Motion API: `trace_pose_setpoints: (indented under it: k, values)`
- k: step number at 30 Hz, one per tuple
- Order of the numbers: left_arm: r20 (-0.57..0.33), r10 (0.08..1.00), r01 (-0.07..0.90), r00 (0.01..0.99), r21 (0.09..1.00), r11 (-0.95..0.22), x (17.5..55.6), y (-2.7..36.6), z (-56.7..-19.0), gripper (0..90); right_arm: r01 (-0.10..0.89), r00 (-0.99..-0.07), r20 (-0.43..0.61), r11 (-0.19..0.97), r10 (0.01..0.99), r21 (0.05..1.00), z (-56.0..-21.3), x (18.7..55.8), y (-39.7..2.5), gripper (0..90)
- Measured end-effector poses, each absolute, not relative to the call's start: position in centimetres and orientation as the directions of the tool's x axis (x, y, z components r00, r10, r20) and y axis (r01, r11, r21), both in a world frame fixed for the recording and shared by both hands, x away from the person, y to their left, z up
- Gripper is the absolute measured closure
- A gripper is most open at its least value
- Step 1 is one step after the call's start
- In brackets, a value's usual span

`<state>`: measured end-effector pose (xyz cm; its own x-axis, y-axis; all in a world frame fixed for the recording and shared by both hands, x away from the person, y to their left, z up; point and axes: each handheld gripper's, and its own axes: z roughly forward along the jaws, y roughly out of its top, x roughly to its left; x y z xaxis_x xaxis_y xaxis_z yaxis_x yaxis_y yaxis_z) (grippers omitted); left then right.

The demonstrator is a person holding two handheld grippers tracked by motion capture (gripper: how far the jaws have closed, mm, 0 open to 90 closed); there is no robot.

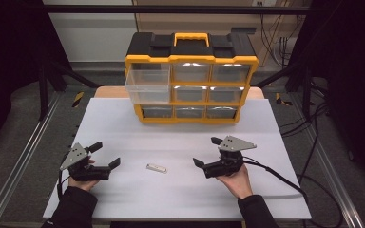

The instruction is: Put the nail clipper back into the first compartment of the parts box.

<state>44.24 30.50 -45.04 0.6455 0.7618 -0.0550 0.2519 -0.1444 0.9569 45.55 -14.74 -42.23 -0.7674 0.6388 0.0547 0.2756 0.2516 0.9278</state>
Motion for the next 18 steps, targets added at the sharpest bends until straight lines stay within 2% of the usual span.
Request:
trace_pose_setpoints:
  k: [18]
  values:
    - [-0.053,0.765,0.254,0.642,0.956,-0.147,44.3,30.5,-45.1,1.5,0.270,-0.797,0.033,0.307,0.603,0.913,-42.3,46.2,-11.0,1.4]
